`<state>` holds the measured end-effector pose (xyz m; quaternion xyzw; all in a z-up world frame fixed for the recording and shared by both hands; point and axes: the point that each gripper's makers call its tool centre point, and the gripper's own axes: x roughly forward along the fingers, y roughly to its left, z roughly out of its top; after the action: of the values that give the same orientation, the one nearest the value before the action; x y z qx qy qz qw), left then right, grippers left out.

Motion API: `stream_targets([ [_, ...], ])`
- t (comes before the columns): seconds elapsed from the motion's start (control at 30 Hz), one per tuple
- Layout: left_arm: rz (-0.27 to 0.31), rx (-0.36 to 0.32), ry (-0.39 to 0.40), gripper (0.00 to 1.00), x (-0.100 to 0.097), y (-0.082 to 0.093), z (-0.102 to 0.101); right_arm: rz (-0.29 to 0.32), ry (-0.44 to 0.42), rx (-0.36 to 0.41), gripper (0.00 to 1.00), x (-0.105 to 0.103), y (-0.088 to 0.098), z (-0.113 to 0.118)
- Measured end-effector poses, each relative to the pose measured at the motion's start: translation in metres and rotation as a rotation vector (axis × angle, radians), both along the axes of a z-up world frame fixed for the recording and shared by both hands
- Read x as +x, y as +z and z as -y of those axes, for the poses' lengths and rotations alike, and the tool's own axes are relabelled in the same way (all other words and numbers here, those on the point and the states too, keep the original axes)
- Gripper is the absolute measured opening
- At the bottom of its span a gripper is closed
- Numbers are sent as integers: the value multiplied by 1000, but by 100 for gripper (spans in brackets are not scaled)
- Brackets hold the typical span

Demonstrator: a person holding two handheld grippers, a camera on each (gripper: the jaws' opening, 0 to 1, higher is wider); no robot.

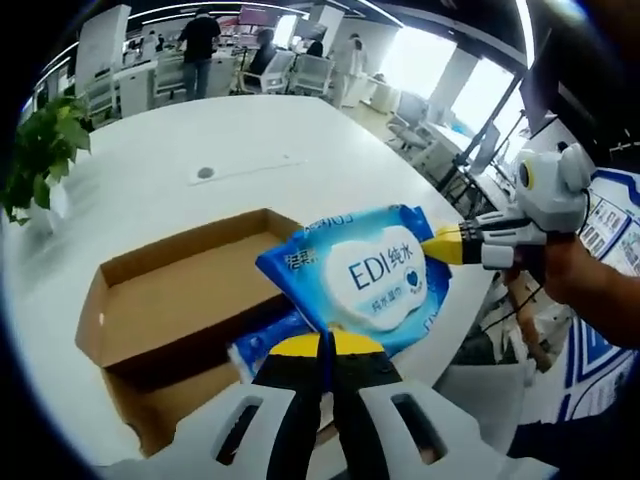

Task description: Operate the shoe box by opening the lid, removing the specified soft item, and placing it in the target area until the item is outside and the box remains undamaged.

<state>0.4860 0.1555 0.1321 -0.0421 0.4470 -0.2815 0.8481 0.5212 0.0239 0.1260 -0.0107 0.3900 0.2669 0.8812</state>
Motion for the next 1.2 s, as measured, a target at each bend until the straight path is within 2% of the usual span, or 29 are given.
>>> stream_targets([
  [0.5,-12,-5,-64,0,15,-12,62,-13,-55,-22,0,10,-11,61],
  [0.83,-22,0,-82,0,25,-21,90,-22,-78,-25,0,18,-21,89],
  [1.2,-41,10,-103,0,36,-39,119,-39,-98,-32,0,32,-37,119],
])
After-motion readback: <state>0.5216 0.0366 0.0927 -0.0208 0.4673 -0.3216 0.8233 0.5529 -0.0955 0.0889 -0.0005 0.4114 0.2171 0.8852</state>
